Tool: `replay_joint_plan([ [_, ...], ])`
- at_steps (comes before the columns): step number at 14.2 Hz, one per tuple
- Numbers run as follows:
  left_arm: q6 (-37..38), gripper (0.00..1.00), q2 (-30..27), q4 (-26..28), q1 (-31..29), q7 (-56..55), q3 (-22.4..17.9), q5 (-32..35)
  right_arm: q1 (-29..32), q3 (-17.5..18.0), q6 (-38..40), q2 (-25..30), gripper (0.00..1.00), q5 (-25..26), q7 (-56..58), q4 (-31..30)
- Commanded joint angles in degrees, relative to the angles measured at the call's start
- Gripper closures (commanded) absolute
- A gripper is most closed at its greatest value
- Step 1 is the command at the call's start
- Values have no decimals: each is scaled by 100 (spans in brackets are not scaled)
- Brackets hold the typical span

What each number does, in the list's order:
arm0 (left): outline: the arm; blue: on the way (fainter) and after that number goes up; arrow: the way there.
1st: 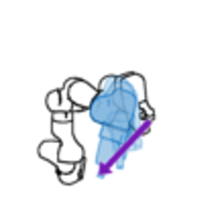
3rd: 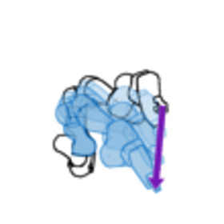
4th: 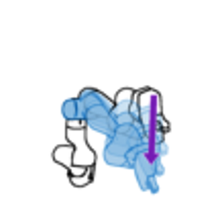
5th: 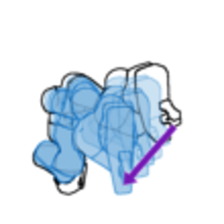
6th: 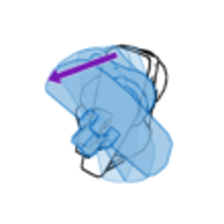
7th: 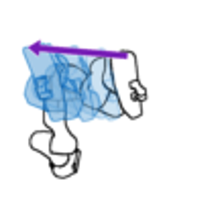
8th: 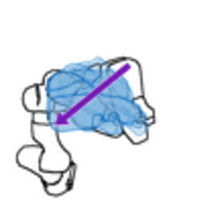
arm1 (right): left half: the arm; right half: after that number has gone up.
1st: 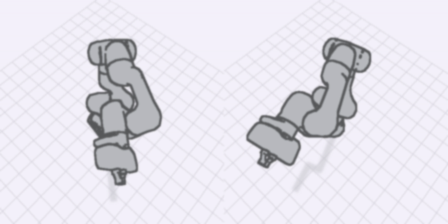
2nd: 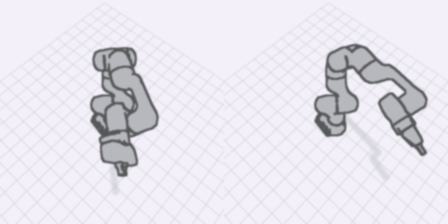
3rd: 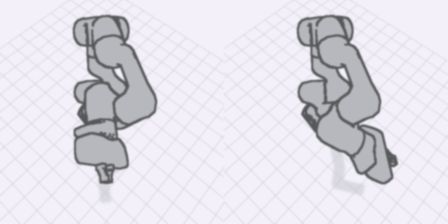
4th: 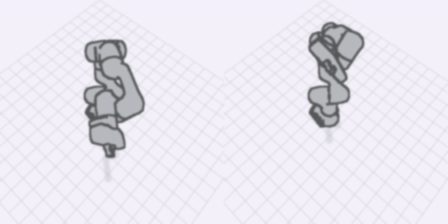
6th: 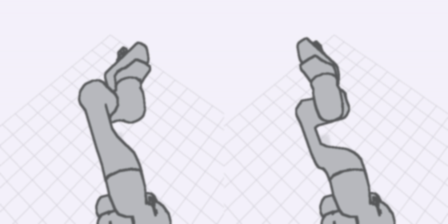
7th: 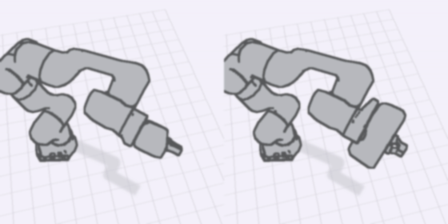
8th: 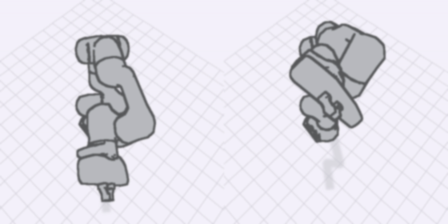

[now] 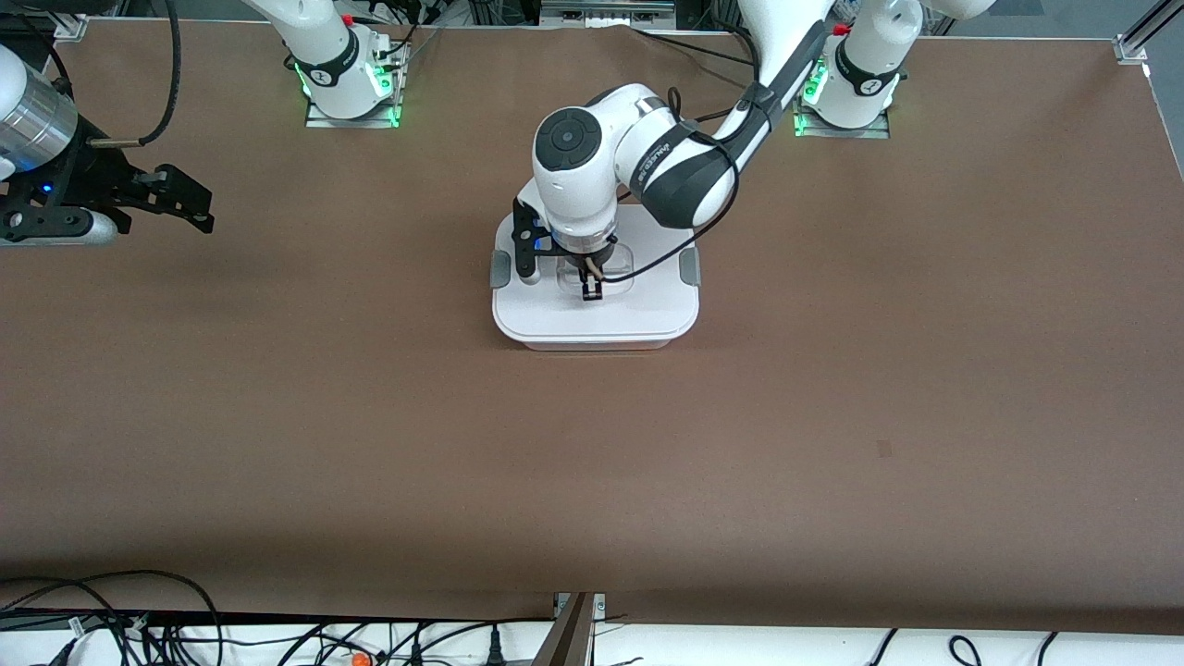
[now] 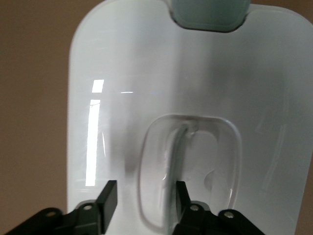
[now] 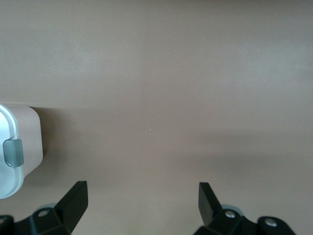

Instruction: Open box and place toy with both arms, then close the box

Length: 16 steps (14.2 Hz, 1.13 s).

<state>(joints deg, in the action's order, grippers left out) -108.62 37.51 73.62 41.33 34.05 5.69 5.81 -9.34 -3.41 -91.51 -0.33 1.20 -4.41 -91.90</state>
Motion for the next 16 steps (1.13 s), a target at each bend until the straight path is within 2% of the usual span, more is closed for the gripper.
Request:
replay_joint_plan([
  [1,831,0,98,-811,-387,-13,-7,140,3,-11,116,-28,0,-94,-60,102],
  [3,1097,0,90,-1015,-721,-13,-59,158,3,-11,116,-28,0,-94,-60,102],
  [6,1195,0,-33,-1383,-1248,5,-665,44,3,-11,116,-28,0,-94,-60,102],
  [7,1203,0,-59,-1437,-1563,5,-623,17,3,-11,116,-28,0,-94,-60,102],
  [14,1230,0,-464,-1455,-2593,-48,-833,44,3,-11,142,-28,0,-94,-60,102],
  [16,1230,0,-831,-1429,-2804,-65,-886,61,3,-11,142,-28,0,-94,-60,102],
])
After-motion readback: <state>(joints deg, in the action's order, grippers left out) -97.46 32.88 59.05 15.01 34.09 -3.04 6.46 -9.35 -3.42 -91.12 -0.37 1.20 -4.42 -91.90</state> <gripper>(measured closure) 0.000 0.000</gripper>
